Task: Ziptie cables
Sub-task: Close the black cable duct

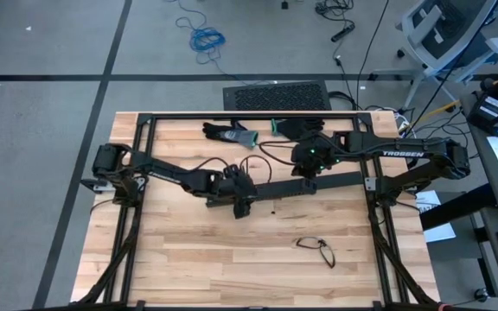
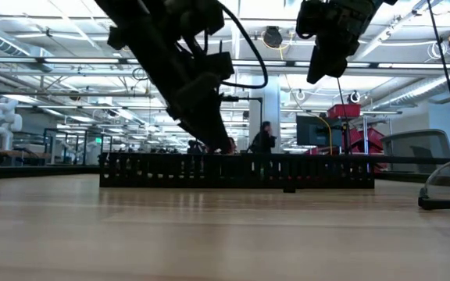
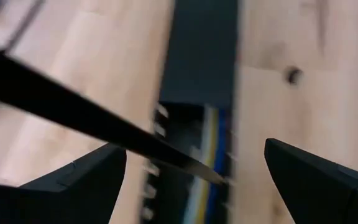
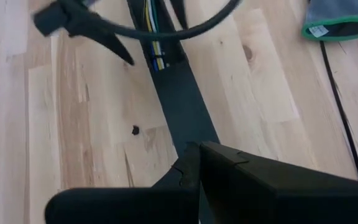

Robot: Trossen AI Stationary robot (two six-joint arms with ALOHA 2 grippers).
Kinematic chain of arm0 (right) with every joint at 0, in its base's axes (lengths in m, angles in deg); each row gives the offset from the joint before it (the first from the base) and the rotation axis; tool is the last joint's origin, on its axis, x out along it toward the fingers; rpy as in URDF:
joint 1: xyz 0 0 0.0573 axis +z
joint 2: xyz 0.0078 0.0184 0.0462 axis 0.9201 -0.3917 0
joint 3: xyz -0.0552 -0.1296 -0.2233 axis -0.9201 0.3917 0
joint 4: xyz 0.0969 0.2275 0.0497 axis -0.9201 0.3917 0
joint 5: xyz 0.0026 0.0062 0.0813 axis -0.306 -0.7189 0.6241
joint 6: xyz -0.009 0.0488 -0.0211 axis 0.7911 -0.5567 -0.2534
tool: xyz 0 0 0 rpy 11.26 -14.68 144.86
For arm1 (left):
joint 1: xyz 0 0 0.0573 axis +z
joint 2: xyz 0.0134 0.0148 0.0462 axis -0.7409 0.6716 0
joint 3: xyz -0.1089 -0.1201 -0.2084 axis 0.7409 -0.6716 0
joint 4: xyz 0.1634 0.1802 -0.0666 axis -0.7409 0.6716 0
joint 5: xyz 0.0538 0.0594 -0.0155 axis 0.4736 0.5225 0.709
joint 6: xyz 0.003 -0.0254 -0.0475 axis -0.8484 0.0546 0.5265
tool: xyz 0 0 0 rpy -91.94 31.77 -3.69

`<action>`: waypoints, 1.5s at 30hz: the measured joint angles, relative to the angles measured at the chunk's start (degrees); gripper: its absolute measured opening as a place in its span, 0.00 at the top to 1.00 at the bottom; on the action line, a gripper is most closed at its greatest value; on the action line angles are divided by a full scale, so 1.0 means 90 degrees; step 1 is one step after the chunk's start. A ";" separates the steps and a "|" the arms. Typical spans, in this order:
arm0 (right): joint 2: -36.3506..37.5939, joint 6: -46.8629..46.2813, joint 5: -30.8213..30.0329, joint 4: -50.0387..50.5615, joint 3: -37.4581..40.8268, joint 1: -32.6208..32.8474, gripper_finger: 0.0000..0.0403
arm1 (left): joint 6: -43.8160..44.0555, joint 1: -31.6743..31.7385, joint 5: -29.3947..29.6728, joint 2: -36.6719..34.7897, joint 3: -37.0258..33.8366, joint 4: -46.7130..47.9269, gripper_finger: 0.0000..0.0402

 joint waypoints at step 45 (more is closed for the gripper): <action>0.0000 -0.0449 -0.0010 -0.0287 0.0002 0.0000 1.00 | -0.0511 0.0419 -0.0589 0.0440 -0.0214 -0.1176 0.30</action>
